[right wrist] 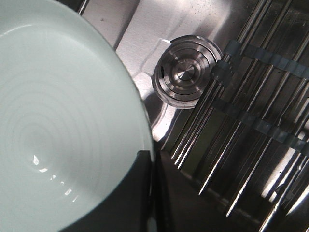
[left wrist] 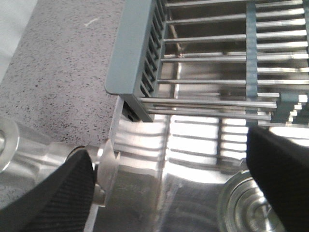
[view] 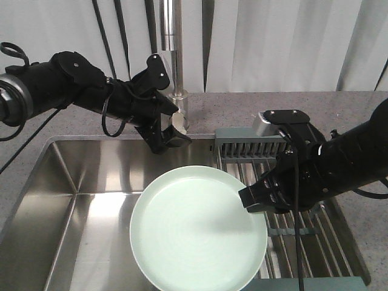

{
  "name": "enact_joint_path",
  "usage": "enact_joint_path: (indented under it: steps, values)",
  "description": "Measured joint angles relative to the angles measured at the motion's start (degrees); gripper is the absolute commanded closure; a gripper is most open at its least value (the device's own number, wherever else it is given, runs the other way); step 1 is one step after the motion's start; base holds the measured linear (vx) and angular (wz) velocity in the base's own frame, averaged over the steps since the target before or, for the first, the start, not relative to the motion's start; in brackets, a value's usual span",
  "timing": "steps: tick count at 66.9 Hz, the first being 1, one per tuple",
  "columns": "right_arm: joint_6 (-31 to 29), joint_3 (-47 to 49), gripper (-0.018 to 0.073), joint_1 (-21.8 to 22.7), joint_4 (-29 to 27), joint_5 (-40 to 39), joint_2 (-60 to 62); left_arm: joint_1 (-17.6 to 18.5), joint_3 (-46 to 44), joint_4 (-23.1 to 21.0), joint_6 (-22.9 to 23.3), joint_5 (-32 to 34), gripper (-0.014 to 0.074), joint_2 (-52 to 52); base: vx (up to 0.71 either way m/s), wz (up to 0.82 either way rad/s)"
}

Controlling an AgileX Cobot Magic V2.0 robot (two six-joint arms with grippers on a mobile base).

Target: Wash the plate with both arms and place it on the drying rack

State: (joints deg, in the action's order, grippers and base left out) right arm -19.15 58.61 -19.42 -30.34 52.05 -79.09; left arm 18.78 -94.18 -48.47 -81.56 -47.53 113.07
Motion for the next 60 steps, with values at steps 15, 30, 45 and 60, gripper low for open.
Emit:
enact_joint_path:
  steps: [15,30,45,60]
  values:
    - [0.0,0.0,0.0561,0.0,0.0,0.0,0.0,0.1,0.0,7.3,14.5,-0.5,0.0004,-5.4,0.00,0.00]
    - [0.0,0.0,0.0561,0.0,0.0,0.0,0.0,0.0,0.0,25.2,40.0,-1.2,0.0012,-11.6,0.00,0.00]
    - [0.0,0.0,0.0561,0.0,0.0,0.0,0.0,-2.7,1.5,39.2,63.8,-6.9,0.0024,-18.2,0.00,0.00]
    - [0.0,0.0,0.0561,0.0,0.0,0.0,0.0,-6.5,14.5,40.5,68.5,-3.7,0.0024,-28.6,0.00,0.00]
